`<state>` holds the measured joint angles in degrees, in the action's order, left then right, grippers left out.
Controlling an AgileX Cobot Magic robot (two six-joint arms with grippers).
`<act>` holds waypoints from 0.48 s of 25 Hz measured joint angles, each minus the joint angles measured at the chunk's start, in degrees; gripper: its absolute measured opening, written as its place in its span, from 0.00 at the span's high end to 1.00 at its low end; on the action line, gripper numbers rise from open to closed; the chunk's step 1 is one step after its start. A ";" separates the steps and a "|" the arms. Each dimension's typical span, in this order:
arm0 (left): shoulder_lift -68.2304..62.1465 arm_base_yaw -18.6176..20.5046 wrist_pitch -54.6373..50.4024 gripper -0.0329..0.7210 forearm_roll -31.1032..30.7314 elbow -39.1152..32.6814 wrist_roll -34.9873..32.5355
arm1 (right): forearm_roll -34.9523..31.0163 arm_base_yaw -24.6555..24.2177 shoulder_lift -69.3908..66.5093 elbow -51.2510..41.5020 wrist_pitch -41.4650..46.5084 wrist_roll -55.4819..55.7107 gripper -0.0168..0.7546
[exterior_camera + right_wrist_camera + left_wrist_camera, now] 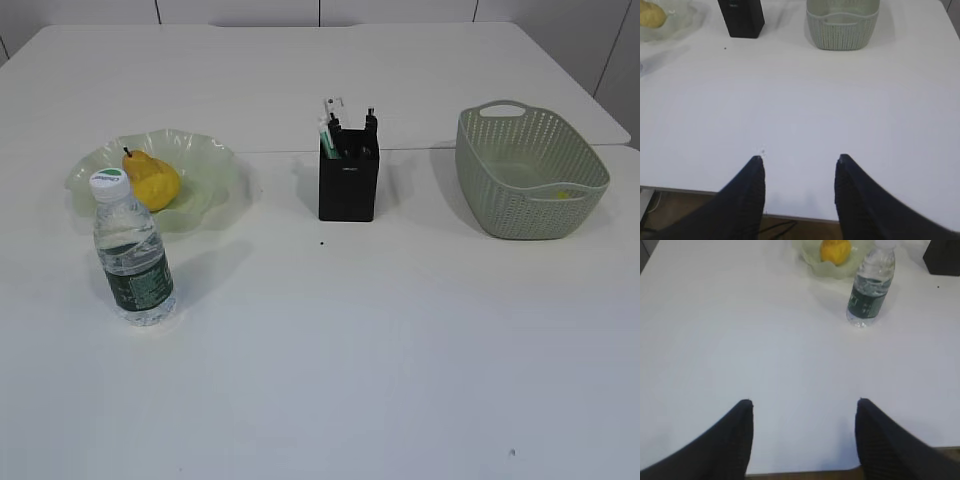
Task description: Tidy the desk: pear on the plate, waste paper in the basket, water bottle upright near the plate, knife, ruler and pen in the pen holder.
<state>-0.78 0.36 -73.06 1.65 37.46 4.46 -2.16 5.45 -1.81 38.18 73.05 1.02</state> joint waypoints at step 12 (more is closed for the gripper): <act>0.36 -0.08 0.11 0.35 0.13 -4.92 0.02 | 3.07 0.00 -0.01 -6.57 0.00 -2.76 0.53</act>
<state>-0.42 0.28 -72.95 1.78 32.54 4.49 0.92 5.45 -1.82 31.61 73.05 -1.74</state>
